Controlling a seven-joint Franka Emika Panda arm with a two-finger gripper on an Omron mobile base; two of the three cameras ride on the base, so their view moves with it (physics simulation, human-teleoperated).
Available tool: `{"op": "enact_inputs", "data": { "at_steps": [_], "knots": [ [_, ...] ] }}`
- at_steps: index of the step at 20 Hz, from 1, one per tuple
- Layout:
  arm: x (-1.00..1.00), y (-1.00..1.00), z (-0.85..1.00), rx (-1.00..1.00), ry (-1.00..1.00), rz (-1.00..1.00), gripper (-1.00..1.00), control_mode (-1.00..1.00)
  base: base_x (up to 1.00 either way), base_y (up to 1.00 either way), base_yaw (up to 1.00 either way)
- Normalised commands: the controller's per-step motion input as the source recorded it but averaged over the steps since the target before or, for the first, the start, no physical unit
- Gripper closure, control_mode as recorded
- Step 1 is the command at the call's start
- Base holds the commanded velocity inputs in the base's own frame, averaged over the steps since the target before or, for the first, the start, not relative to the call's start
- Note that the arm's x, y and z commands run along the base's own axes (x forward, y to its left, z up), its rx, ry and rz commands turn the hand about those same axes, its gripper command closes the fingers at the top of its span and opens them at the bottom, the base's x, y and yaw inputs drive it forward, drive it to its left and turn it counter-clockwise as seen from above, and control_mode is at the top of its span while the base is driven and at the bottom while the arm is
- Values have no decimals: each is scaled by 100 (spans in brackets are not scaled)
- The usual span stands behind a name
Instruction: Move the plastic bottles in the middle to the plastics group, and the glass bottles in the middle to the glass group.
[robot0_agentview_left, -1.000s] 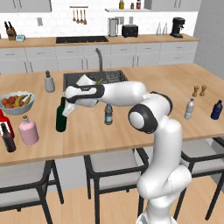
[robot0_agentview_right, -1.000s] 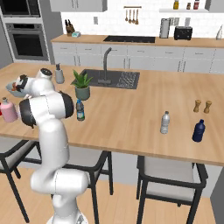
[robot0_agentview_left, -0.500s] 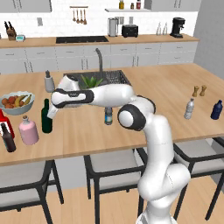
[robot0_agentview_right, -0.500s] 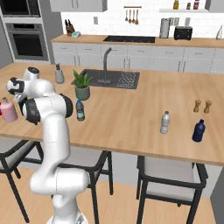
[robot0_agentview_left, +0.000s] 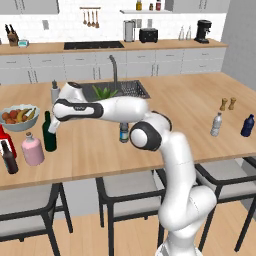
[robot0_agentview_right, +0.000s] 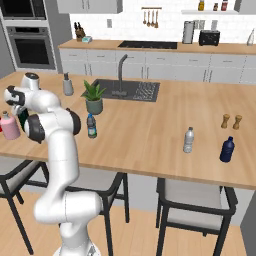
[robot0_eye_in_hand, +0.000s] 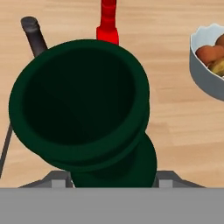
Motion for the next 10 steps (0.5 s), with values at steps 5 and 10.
{"op": "enact_inputs", "data": {
  "at_steps": [5,10],
  "knots": [
    [1,0,-33,0,7,0,100,-100,0,0,0],
    [0,0,-37,0,0,0,100,-100,0,0,0]
  ]
}}
